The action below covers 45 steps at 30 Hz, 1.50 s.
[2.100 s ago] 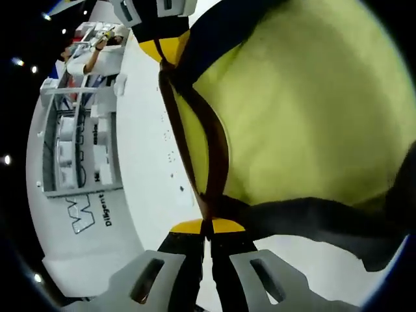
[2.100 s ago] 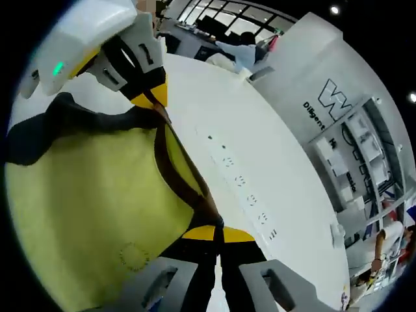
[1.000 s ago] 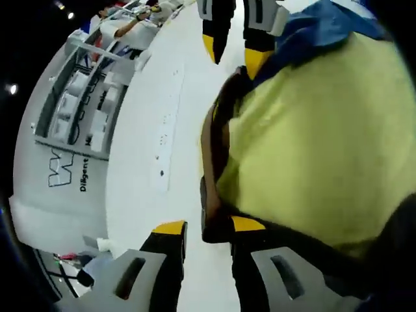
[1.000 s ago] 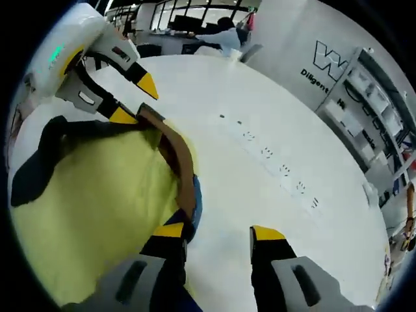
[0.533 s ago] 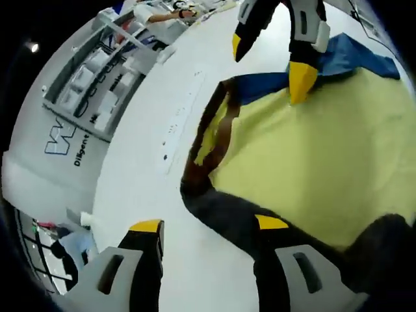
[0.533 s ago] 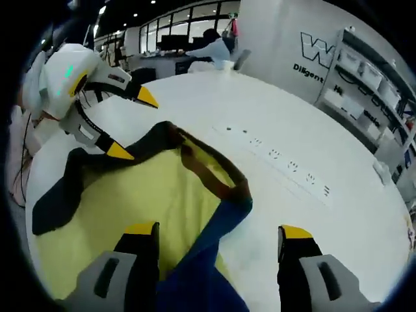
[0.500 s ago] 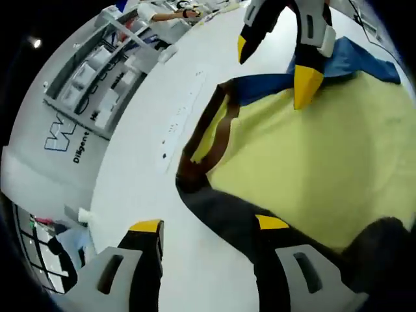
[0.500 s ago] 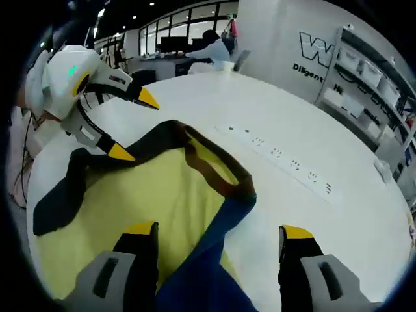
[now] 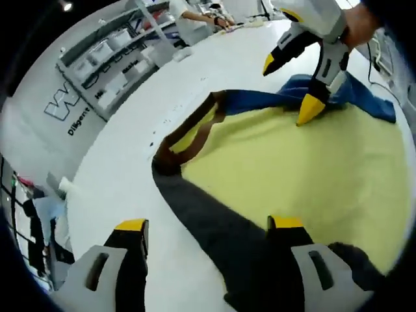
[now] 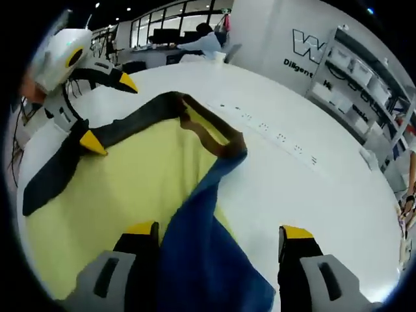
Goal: Fold the garment on the visible template until the final outline fits inside the template.
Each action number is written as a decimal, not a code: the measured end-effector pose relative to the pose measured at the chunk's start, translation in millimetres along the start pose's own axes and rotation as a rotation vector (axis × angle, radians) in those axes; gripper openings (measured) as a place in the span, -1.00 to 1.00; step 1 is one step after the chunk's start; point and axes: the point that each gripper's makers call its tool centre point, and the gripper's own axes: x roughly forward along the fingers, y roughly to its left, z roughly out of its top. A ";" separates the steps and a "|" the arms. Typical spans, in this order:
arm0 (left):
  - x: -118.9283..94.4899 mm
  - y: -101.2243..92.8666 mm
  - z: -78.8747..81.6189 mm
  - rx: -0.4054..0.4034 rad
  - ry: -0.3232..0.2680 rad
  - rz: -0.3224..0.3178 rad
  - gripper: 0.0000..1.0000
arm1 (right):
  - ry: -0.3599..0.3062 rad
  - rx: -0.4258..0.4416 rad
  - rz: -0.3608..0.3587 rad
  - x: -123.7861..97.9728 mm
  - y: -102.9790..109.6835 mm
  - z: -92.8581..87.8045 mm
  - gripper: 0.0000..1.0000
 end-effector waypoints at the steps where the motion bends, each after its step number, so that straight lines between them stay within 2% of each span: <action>1: -1.7 -5.5 0.8 -0.017 -0.008 -0.010 0.84 | 0.012 -0.014 -0.018 -2.3 -5.5 -3.0 0.10; 2: -5.3 -10.1 1.2 0.010 -0.015 -0.009 0.84 | 0.038 -0.049 -0.052 -6.2 -14.5 -8.1 -0.02; 4: -8.6 -18.4 -0.8 0.058 -0.023 -0.001 0.78 | 0.029 -0.057 -0.050 -9.0 -16.1 -9.6 -0.15; 6: -9.0 -24.1 -6.3 0.051 -0.017 0.002 0.75 | 0.028 -0.049 -0.049 -12.4 -16.8 -12.2 -0.12; 8: -10.8 -29.2 -11.6 0.008 -0.010 0.004 0.67 | 0.023 -0.053 -0.047 -17.8 -15.1 -15.0 -0.14; 12: -17.3 -33.4 -15.1 0.039 -0.028 0.002 0.63 | 0.016 -0.075 -0.043 -26.6 -13.2 -23.4 -0.15; 16: -22.4 -28.5 -24.0 0.045 -0.008 -0.003 0.59 | 0.029 -0.046 -0.032 -33.4 -12.0 -30.3 -0.18; 18: -25.8 -27.1 -28.3 0.071 0.002 -0.017 0.51 | 0.026 -0.048 -0.033 -37.4 -11.5 -30.5 -0.18; 21: -36.2 -24.5 -36.2 0.054 0.016 -0.035 0.38 | 0.018 -0.054 -0.029 -40.1 -14.1 -28.5 -0.20; 26: -49.4 -22.8 -53.1 0.042 0.035 -0.037 0.36 | -0.002 -0.049 -0.019 -46.2 -10.5 -35.4 -0.11; 29: -55.7 -23.6 -53.8 0.000 0.006 -0.043 0.41 | -0.016 -0.038 -0.005 -47.7 -6.8 -38.8 0.01; 32: -60.9 -29.2 -56.0 -0.122 -0.031 -0.076 0.49 | -0.044 0.001 0.004 -48.7 -3.2 -39.5 0.12; 37: -66.9 -31.5 -76.3 -0.156 -0.022 -0.077 0.53 | -0.080 0.007 0.029 -52.0 11.3 -40.9 0.26; 40: -71.9 -35.4 -91.0 -0.201 -0.005 -0.089 0.52 | -0.076 -0.007 0.032 -53.5 16.5 -46.0 0.26; 45: -77.8 -49.1 -104.3 -0.242 -0.004 -0.145 0.46 | -0.052 -0.009 0.034 -57.3 22.9 -56.8 0.25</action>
